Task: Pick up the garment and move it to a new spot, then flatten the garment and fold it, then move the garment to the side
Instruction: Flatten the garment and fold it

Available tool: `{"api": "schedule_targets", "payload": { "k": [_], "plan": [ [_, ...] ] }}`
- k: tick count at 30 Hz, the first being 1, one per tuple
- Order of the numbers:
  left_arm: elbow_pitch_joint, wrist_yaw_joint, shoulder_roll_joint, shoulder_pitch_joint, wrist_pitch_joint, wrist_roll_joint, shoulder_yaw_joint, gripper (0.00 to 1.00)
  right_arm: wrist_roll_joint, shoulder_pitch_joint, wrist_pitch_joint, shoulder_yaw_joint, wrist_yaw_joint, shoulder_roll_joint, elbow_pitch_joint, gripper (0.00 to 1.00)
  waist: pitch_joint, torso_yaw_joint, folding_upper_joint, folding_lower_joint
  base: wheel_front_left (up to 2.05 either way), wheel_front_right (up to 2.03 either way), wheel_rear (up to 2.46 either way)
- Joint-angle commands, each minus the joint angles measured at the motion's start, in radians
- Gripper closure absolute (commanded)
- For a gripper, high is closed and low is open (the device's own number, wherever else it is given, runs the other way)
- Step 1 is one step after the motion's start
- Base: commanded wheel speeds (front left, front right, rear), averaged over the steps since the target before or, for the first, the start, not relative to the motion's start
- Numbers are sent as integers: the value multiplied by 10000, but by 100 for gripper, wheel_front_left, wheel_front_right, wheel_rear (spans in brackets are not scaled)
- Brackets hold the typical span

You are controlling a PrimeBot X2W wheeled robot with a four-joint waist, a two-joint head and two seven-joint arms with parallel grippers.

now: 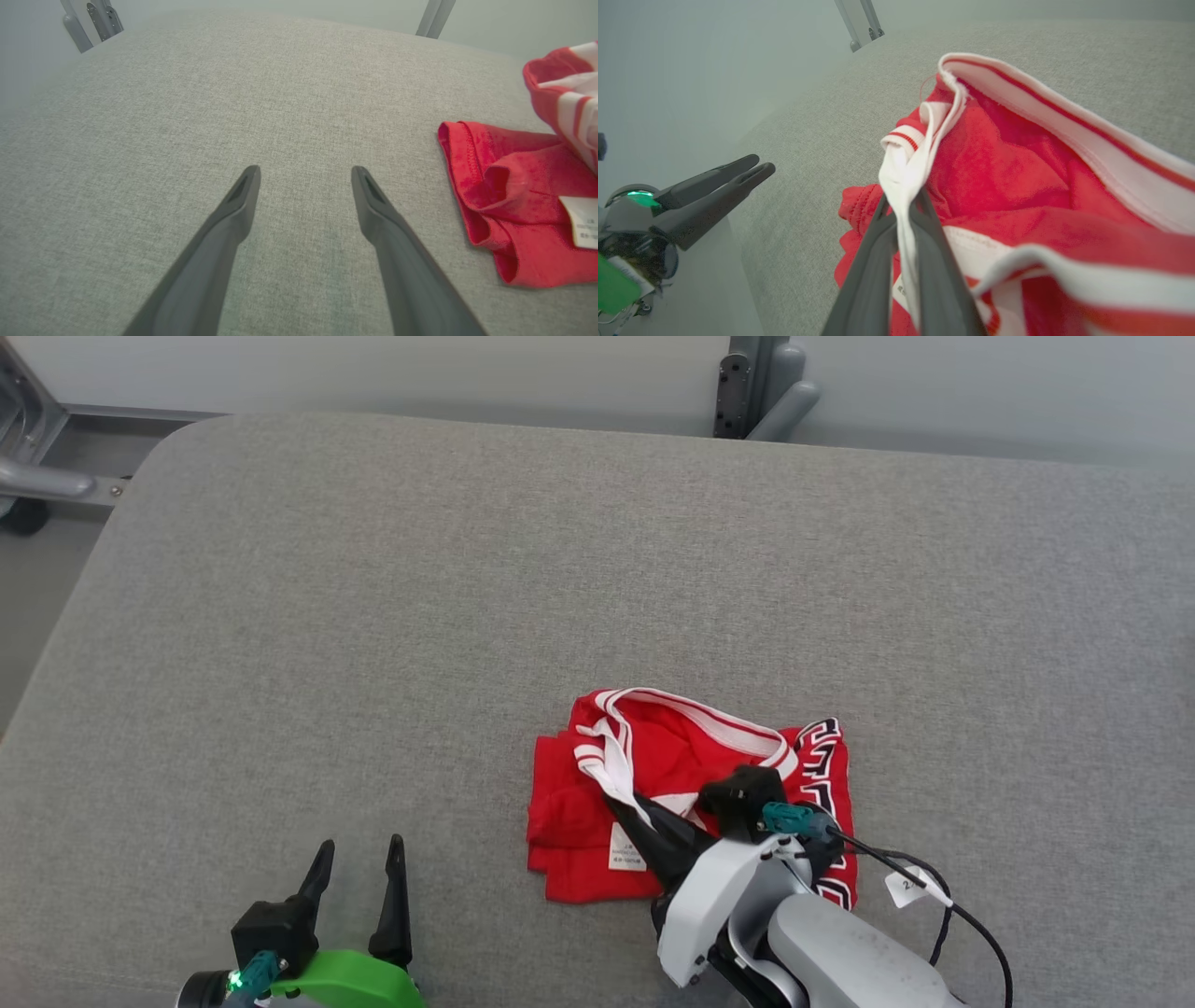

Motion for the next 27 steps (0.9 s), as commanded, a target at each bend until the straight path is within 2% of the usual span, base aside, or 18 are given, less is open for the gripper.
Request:
{"api": "schedule_targets", "payload": {
  "k": [1,2,5,9,15,17,19,23,27],
  "plan": [
    [34,45,31,-95,1,3,7,0,48,-144,-77,38,1,-34,31,52,64,204,26,0,0,0,0],
    [42,53,31,-105,1,-4,2,0,224,-226,-185,144,1,-21,69,0,67,227,26,0,0,0,0],
    [26,115,31,-178,1,-35,86,0,668,-508,-608,324,1,-20,-100,0,45,178,26,0,0,0,0],
    [-123,220,29,-162,1,-50,302,0,804,-637,-875,84,1,-28,-519,0,-39,-144,26,0,0,0,0],
    [-314,278,31,-6,1,53,622,0,-390,266,-882,-1979,1,-81,-1674,0,-188,-823,26,0,0,0,0],
    [-324,253,32,41,1,74,694,0,-964,874,-883,-3080,1,-169,-1900,0,-281,-1102,26,0,0,0,0],
    [-309,235,32,73,1,84,725,0,-1218,1283,-884,-3670,1,-197,-1922,0,-344,-1249,26,0,0,0,0],
    [-268,228,32,164,1,84,732,0,-1572,1932,-885,-4426,1,-317,-1821,0,-450,-1439,26,0,0,0,0],
    [-221,181,32,236,1,82,730,0,-1693,2342,-885,-4723,1,-330,-1718,0,-518,-1481,26,0,0,0,0]
  ]
}}
